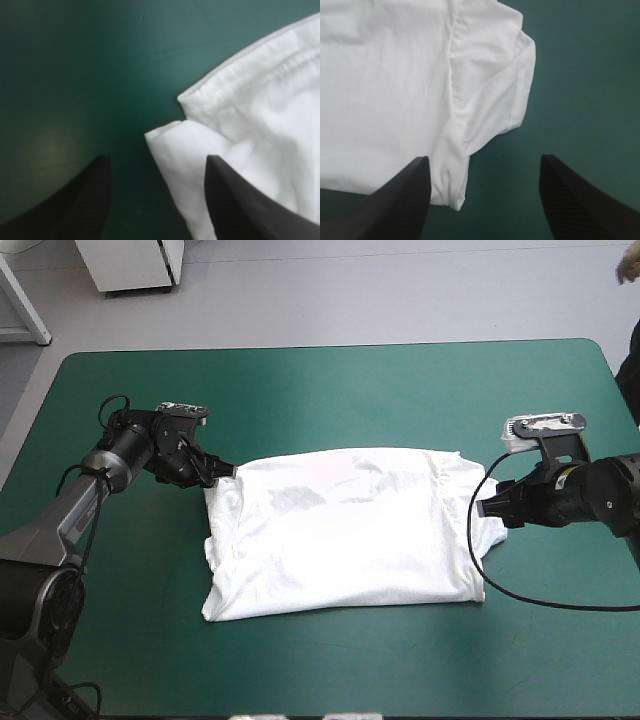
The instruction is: Fold the cloth
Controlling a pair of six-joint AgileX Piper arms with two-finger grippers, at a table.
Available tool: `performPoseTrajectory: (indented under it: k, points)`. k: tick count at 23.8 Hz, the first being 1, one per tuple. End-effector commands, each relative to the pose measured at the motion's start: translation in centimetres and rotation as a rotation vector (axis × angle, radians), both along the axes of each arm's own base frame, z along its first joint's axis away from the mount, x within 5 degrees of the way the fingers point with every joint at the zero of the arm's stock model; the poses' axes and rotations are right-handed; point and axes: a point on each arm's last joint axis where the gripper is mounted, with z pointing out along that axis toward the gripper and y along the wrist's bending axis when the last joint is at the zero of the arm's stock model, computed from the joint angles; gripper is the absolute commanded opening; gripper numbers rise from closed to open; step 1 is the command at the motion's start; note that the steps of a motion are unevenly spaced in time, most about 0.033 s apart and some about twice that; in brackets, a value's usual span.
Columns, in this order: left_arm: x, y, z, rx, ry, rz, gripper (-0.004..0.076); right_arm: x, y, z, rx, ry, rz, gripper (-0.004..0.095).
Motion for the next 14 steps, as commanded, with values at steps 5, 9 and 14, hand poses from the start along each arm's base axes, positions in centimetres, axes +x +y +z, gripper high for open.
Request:
performPoseTrajectory:
  k: [5,9,14]
  points:
    - [1.7,-0.9,-2.2,-0.070,0.030,-0.002,0.0410,0.3,0.0,1.2,0.005,-0.070,0.003,0.0598]
    - [2.0,-1.2,-3.0,-0.105,0.053,0.015,0.0353,0.3,0.0,1.1,0.003,-0.068,0.003,0.0589]
    - [1.6,-1.6,-2.7,-0.147,0.074,0.000,0.0003,0.3,0.0,1.1,0.004,-0.062,0.004,0.0574]
